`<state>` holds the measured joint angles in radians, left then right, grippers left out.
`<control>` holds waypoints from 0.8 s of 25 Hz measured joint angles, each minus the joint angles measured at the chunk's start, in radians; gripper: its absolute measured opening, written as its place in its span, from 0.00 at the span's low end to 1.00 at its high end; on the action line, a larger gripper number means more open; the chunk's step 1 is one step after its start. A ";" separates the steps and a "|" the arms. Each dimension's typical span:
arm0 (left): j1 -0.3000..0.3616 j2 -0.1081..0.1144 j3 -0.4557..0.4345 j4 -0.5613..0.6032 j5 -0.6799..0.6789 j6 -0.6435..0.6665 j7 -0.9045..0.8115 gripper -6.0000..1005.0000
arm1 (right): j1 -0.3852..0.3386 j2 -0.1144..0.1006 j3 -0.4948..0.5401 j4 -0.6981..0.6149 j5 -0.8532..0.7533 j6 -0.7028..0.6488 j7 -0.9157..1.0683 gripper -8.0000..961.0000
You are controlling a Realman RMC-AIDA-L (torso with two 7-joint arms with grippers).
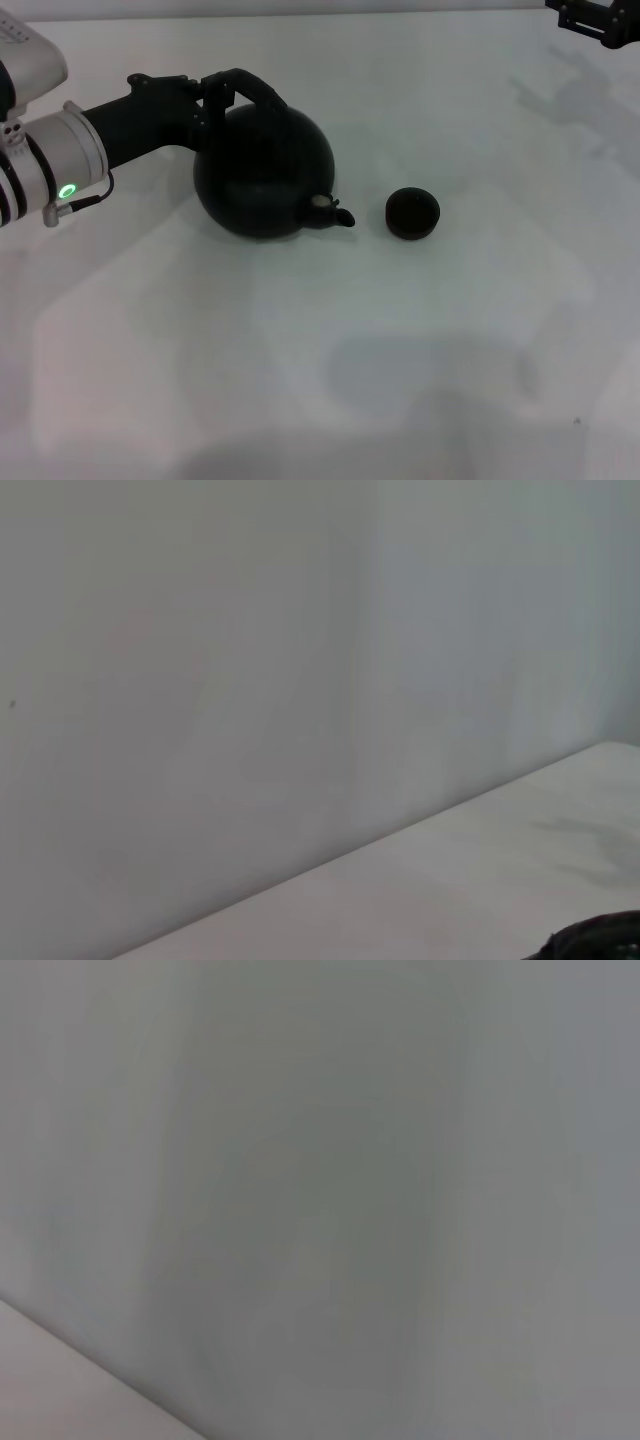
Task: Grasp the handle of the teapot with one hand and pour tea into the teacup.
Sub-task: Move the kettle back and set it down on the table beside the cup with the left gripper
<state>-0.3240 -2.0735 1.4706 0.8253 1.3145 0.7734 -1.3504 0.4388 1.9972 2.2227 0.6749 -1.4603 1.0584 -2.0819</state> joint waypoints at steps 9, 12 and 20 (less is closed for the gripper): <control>-0.001 0.000 -0.001 -0.002 0.000 0.000 -0.001 0.16 | 0.001 0.000 0.000 0.000 0.000 0.000 -0.003 0.88; -0.002 0.000 -0.001 -0.002 0.001 0.001 -0.001 0.16 | 0.001 -0.001 0.000 0.000 0.000 -0.002 -0.004 0.88; 0.006 0.000 -0.002 0.001 0.001 0.008 -0.001 0.38 | 0.001 -0.002 0.000 0.000 0.000 -0.003 -0.004 0.88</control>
<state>-0.3183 -2.0740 1.4682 0.8265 1.3155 0.7809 -1.3510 0.4403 1.9956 2.2227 0.6750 -1.4603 1.0554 -2.0861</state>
